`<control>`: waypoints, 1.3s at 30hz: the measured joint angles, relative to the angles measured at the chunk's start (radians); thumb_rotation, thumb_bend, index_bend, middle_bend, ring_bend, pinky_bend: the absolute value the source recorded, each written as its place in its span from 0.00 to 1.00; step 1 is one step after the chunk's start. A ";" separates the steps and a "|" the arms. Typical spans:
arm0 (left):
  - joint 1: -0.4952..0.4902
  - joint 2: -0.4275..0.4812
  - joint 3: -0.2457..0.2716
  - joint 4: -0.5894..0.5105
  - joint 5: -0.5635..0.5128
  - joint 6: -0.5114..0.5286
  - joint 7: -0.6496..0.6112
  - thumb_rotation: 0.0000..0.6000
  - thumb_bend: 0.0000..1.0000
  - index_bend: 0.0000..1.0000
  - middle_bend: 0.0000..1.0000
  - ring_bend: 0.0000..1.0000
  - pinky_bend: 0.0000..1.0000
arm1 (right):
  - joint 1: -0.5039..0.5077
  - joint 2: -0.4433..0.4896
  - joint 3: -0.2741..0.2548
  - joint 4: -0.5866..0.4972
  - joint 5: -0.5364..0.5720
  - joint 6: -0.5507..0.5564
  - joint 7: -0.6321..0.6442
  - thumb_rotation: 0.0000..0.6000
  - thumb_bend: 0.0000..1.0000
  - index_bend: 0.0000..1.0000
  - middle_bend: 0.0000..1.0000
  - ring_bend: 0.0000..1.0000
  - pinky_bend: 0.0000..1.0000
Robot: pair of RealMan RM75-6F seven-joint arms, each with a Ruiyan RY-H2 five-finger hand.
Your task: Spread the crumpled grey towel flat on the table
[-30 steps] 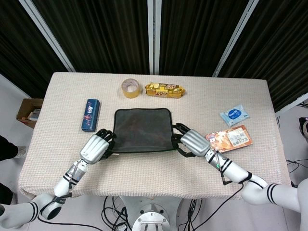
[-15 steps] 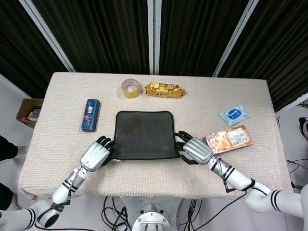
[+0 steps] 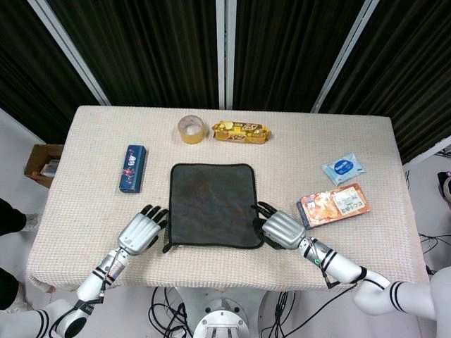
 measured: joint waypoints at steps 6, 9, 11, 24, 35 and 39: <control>0.008 0.026 -0.014 -0.097 -0.063 -0.035 0.099 1.00 0.05 0.13 0.12 0.15 0.22 | -0.012 0.010 0.000 -0.032 0.005 0.002 -0.044 1.00 0.11 0.32 0.20 0.00 0.00; 0.017 0.044 -0.024 -0.130 -0.065 -0.014 0.109 1.00 0.05 0.12 0.12 0.15 0.22 | -0.023 0.029 0.008 -0.064 0.010 0.022 -0.063 1.00 0.07 0.24 0.17 0.00 0.00; 0.025 0.063 -0.032 -0.156 -0.060 0.018 0.103 1.00 0.05 0.12 0.12 0.15 0.22 | -0.031 0.047 0.014 -0.086 0.013 0.043 -0.075 1.00 0.07 0.20 0.15 0.00 0.00; 0.139 0.250 -0.181 -0.201 -0.106 0.303 -0.127 1.00 0.04 0.16 0.12 0.15 0.20 | -0.193 0.245 0.140 -0.186 0.210 0.278 -0.108 1.00 0.30 0.19 0.15 0.00 0.00; 0.318 0.409 -0.131 -0.182 -0.126 0.380 -0.397 1.00 0.04 0.16 0.12 0.15 0.18 | -0.382 0.424 0.113 -0.254 0.255 0.394 0.024 1.00 0.30 0.12 0.07 0.00 0.00; 0.388 0.420 -0.079 -0.186 -0.066 0.457 -0.406 1.00 0.04 0.16 0.12 0.15 0.18 | -0.483 0.418 0.089 -0.239 0.222 0.514 0.062 1.00 0.30 0.12 0.08 0.00 0.00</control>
